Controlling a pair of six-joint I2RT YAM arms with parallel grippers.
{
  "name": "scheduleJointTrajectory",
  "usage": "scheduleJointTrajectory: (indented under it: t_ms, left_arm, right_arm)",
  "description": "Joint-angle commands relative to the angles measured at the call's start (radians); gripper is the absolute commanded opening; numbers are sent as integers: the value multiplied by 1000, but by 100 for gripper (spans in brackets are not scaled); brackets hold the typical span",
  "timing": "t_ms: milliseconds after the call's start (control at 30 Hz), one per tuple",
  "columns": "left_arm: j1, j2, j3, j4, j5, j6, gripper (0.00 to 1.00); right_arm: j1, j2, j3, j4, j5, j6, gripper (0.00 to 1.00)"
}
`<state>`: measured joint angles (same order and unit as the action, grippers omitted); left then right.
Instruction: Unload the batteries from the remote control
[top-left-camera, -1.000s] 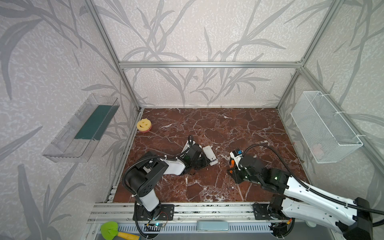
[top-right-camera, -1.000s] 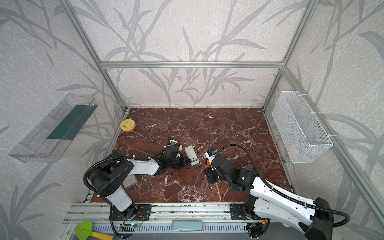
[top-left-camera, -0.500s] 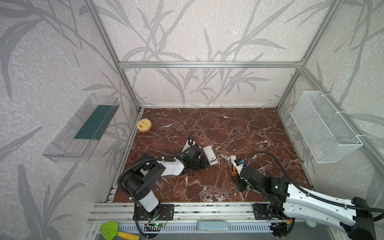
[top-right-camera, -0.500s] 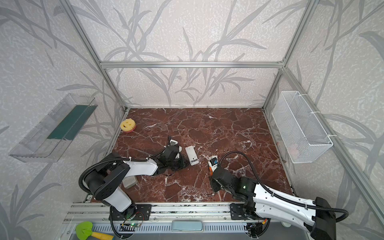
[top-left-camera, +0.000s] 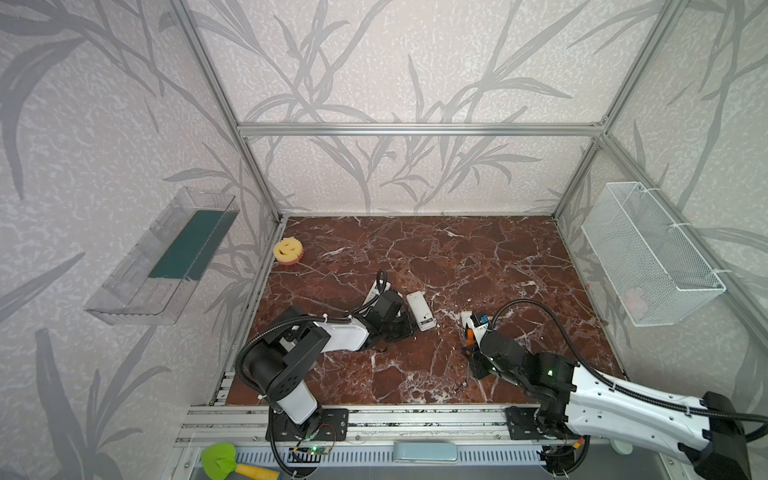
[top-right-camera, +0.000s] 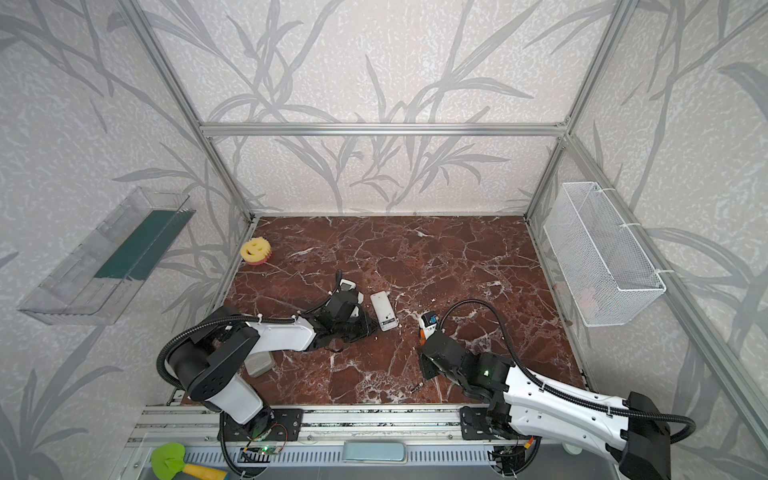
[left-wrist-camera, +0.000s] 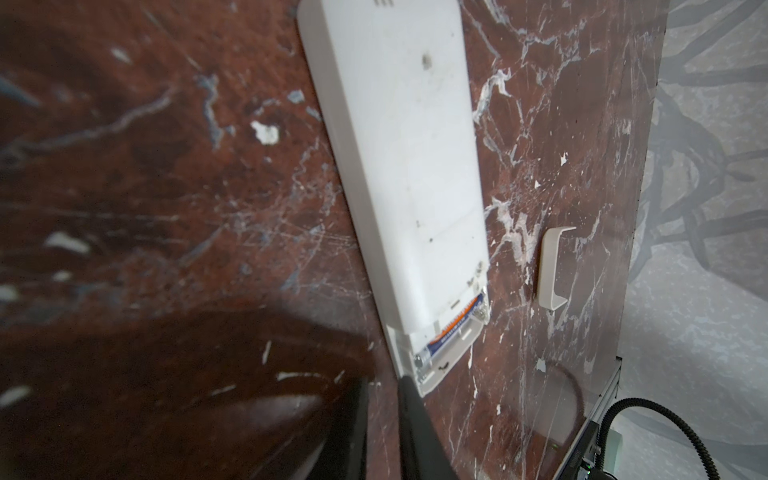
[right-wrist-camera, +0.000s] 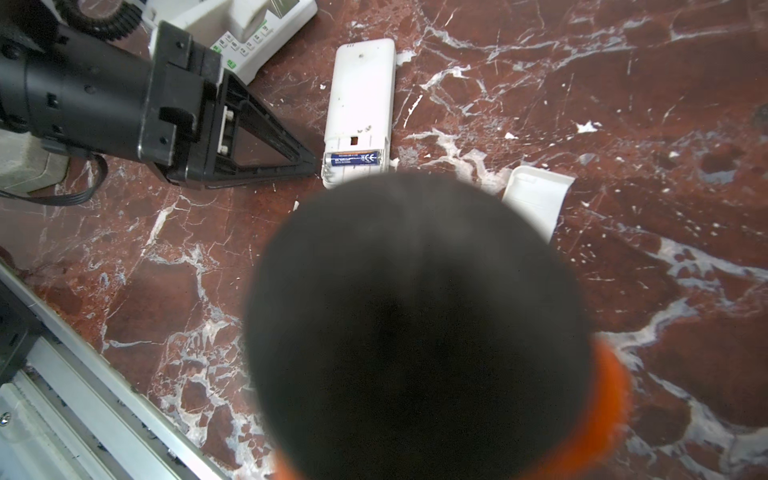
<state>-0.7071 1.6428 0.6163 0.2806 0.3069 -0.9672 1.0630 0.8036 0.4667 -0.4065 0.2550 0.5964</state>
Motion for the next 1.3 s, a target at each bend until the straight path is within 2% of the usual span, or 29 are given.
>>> scheduleJointTrajectory:
  t_ms: [0,133,333,433,533,600,733,833,967,1133,1267]
  left_arm:
    - [-4,-18,9,-52,-19,18,18]
    - [-2,-25,12,-55,-17,25,18]
    - [-1,-37,27,-81,-15,44,18]
    - [-1,-48,32,-90,-13,52,18]
    - [0,-72,46,-124,-17,68,18]
    - [-1,-97,56,-156,-29,85,19]
    - [1,-148,104,-270,-79,160,22]
    - [13,-161,147,-343,-128,217,25]
    - [62,-143,207,-363,-127,284,28]
    - [139,-2,412,-449,-62,384,29]
    - [198,133,583,-523,10,410,29]
  right_arm:
    - [4,-31,64,-130,10,13,0]
    - [6,-61,72,-187,-18,26,0]
    - [5,-35,92,-117,-18,19,0]
    - [5,15,128,-96,25,26,0]
    - [3,58,155,-54,121,21,0]
    - [-29,94,173,9,148,-10,0]
    - [-197,230,239,169,56,-88,0]
    - [-245,373,327,264,28,-188,0]
    - [-322,553,433,365,-38,-226,0]
    - [-356,724,529,446,-61,-239,0]
    - [-362,859,599,511,-47,-260,0]
